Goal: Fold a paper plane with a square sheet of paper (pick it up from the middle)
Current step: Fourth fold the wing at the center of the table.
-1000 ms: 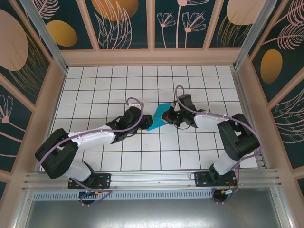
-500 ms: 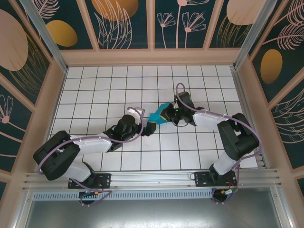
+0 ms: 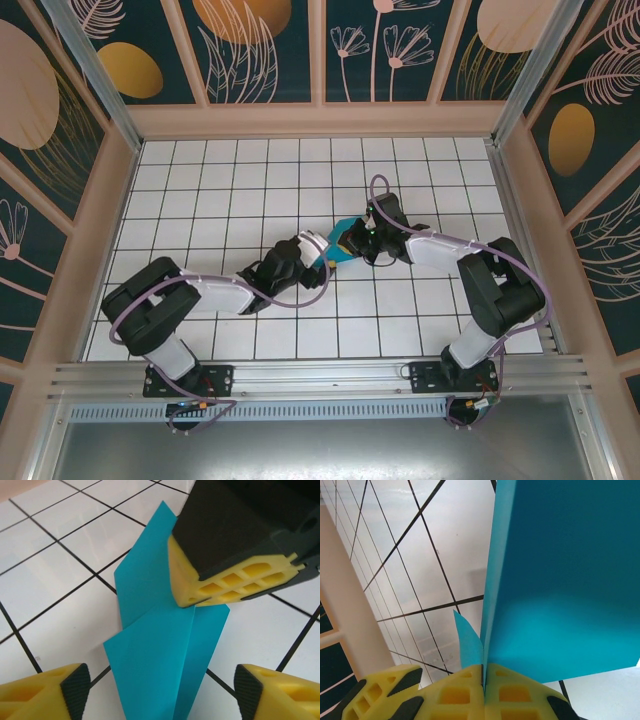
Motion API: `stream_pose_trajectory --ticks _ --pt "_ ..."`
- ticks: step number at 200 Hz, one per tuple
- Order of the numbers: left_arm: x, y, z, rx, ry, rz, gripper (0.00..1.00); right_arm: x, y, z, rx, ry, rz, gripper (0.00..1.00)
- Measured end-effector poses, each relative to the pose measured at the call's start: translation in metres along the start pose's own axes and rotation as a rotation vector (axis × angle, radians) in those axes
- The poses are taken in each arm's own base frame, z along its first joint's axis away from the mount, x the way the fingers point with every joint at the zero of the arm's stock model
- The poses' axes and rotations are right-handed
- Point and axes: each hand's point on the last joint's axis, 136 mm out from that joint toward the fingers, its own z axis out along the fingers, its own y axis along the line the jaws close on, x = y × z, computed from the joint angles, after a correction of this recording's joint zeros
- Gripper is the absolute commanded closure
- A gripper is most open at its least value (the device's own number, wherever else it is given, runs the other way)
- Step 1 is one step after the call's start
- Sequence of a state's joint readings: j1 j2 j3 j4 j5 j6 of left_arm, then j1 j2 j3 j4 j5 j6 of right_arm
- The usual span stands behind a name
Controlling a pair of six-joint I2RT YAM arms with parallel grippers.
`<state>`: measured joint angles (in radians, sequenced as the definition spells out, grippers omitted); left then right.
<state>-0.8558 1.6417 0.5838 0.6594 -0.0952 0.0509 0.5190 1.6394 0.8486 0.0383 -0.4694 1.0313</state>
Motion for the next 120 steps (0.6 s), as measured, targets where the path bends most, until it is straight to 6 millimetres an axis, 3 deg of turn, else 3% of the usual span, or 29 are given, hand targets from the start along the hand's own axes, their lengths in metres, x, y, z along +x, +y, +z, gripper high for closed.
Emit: stream_pose_trajectory --ticks 120 --pt "0.011 -0.005 0.022 0.005 -0.003 0.134 0.64 0.004 -0.001 0.002 -0.003 0.027 0.005 1.0"
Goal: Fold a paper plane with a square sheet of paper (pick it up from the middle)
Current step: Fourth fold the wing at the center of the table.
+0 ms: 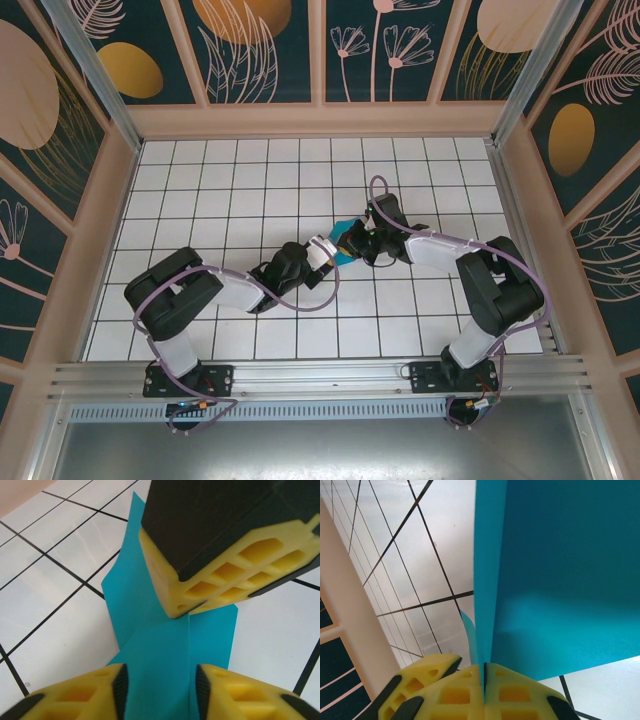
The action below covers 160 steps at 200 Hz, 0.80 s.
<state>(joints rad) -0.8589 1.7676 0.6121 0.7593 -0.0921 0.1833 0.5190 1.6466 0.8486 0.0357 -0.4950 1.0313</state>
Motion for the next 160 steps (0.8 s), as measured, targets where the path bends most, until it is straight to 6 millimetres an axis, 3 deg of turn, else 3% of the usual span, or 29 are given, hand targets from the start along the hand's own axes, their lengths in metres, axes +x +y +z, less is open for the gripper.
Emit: stream_pose_trajectory --ticks 68,126,160 --pt "-0.002 -0.003 0.0 0.02 -0.011 -0.006 0.8 0.001 -0.003 0.001 0.01 0.008 0.007 0.95" --pt "-0.003 -0.007 0.0 0.039 -0.014 -0.013 0.88 0.002 -0.011 0.0 0.038 0.016 0.028 0.77" --pt "-0.006 -0.008 0.0 0.05 -0.028 -0.056 0.89 -0.004 -0.016 -0.003 0.047 0.004 0.034 0.58"
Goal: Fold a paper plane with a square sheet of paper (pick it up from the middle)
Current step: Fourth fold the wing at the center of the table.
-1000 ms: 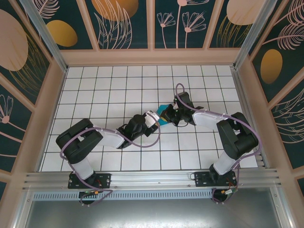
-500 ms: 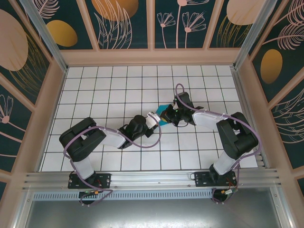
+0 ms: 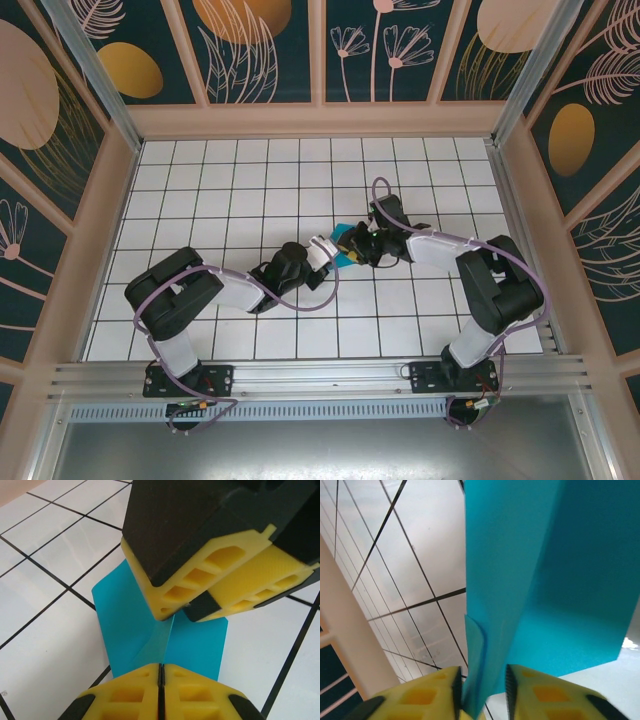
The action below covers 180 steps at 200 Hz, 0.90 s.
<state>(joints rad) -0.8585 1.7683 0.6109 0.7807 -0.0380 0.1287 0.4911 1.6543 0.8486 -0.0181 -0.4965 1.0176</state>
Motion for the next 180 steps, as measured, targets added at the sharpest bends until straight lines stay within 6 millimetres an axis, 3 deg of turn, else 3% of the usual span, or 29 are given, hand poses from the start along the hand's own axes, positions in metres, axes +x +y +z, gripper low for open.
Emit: stream_pose_trajectory --ticks 18,69,180 --pt "-0.003 0.0 -0.001 0.0 -0.022 -0.046 0.89 -0.006 -0.001 -0.003 0.0 -0.015 -0.007 0.52" --pt "0.002 -0.001 -0.002 0.003 -0.032 -0.205 0.89 -0.018 0.004 -0.024 -0.035 -0.071 -0.053 0.48" --pt "0.007 -0.012 0.002 0.063 0.015 -0.545 0.91 -0.01 -0.01 -0.033 -0.031 -0.09 -0.196 0.41"
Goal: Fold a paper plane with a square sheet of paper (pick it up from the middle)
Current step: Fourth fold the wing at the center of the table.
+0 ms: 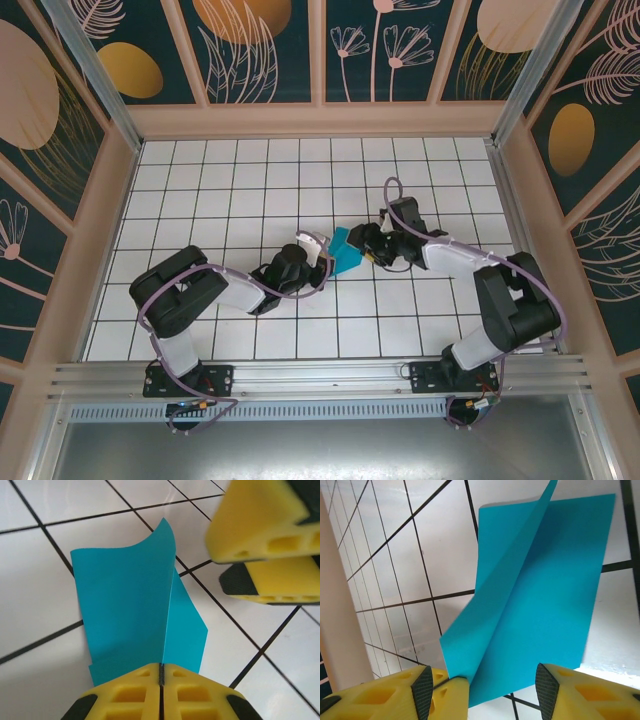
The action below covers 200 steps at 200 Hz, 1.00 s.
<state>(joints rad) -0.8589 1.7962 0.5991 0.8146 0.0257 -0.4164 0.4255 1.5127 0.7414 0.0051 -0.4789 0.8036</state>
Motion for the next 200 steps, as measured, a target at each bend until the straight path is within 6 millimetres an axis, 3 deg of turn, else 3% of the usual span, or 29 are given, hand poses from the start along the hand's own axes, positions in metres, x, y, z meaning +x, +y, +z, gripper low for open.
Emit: stream_pose_trajectory --ticks 102,200 --pt "0.012 -0.001 0.006 0.025 0.029 -0.417 0.91 0.006 -0.007 0.013 -0.064 0.013 -0.063 0.5" --pt "0.012 -0.002 -0.001 0.06 -0.006 -0.611 0.92 0.015 -0.025 0.036 -0.045 0.087 -0.035 0.55"
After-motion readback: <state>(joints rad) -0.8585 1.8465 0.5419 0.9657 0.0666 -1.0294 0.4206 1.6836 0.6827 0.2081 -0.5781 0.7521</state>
